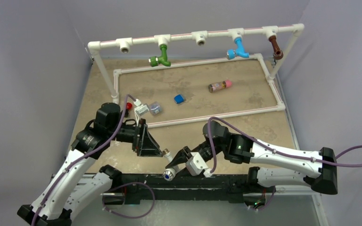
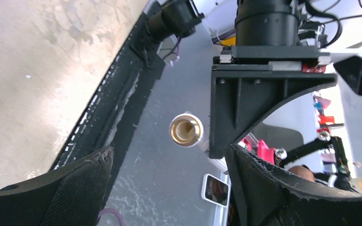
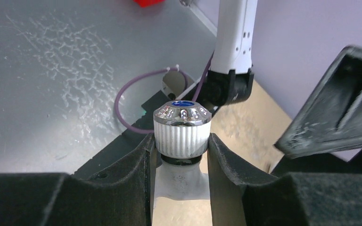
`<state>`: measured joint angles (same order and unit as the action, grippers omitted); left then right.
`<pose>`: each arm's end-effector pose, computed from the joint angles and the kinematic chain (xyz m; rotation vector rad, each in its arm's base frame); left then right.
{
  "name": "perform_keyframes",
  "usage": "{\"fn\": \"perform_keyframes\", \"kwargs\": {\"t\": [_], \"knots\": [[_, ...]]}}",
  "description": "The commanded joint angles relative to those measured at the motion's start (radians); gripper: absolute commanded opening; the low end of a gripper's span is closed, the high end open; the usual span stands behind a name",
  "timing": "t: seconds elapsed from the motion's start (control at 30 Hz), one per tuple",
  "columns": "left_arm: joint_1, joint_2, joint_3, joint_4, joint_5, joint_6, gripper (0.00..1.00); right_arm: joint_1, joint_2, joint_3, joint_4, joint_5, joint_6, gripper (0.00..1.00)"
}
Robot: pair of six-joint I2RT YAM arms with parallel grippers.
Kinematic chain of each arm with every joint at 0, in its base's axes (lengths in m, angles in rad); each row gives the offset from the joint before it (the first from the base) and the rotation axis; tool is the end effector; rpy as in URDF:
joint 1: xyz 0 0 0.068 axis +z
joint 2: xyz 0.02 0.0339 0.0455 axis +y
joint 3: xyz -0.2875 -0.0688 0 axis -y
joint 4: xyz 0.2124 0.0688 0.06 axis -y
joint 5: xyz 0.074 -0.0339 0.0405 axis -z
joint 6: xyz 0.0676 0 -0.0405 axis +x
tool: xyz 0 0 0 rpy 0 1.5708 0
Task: Install the water faucets
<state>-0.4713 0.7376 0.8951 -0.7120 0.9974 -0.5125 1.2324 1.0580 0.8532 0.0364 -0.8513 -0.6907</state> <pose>0.0648 -0.0968 0.3411 0.6130 2.1820 -1.6117 0.0237 0.2206 0.3597 -1.7629 0.4382 1.1243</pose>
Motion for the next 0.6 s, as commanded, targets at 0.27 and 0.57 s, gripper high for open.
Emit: {"fn": "perform_keyframes", "kwargs": {"t": [0.27, 0.57], "knots": [[0.003, -0.009, -0.104, 0.213, 0.326, -0.066, 0.85, 0.004, 0.037, 0.096, 0.045, -0.126, -0.056, 0.00], [0.003, -0.001, -0.128, 0.288, 0.370, -0.114, 0.82, 0.004, 0.097, 0.143, 0.067, -0.155, -0.071, 0.00]]}}
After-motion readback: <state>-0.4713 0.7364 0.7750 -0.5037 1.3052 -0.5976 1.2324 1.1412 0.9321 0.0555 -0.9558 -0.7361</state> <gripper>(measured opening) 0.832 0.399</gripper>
